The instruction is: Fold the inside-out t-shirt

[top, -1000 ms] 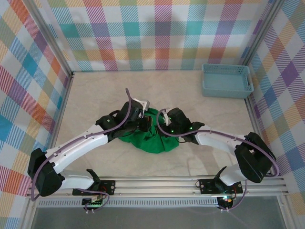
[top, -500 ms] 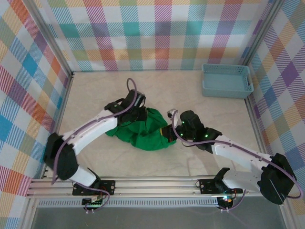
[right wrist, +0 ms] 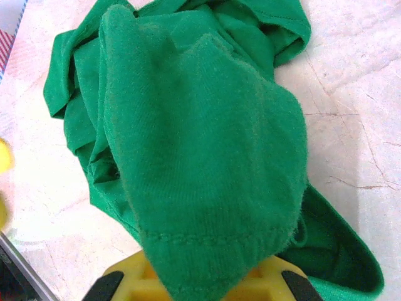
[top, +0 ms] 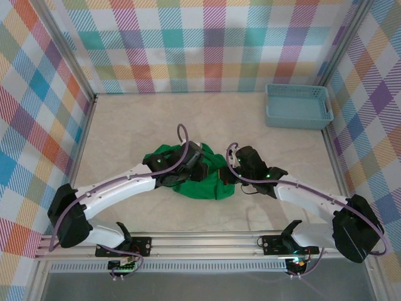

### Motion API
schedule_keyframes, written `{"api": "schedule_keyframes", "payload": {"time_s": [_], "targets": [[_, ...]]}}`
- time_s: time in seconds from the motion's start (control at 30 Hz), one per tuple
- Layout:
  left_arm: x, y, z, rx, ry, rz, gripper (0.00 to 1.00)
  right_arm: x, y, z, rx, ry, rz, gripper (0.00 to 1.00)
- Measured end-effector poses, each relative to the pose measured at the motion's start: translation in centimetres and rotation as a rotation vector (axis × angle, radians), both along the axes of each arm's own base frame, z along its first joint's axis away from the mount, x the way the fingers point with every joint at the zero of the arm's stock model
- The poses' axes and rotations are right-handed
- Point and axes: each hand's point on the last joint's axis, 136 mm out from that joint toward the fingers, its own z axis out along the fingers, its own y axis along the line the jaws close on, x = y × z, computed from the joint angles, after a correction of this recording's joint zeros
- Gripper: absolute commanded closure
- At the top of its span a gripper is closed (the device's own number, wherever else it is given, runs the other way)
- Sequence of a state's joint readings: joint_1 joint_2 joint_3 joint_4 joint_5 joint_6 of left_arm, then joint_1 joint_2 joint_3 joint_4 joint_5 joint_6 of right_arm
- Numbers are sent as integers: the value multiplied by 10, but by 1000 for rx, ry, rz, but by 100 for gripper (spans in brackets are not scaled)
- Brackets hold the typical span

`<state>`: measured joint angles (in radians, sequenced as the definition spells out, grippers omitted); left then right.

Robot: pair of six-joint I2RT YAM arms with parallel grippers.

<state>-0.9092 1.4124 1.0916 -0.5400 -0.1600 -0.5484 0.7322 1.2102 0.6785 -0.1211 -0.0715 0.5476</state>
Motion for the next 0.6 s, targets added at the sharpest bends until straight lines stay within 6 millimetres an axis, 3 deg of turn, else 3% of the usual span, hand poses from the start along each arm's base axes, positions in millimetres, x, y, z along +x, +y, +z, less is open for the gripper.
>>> {"api": "schedule_keyframes", "payload": {"time_s": [0.17,0.23,0.33,0.53,0.6], "targets": [[4,-5,-49,88,86,19,60,-1,-1,-4,-1,16,-9,100],[4,-6,-60,111,104,23,62,-1,-1,-5,-1,17,-10,100],[8,-7,-63,125,102,36,70,-2,-2,-8,-5,20,-11,100],[22,-9,-51,131,44,65,78,-4,-6,-15,-19,27,-17,100],[28,-10,-50,138,31,73,85,-5,-7,-17,-25,31,-18,100]]}}
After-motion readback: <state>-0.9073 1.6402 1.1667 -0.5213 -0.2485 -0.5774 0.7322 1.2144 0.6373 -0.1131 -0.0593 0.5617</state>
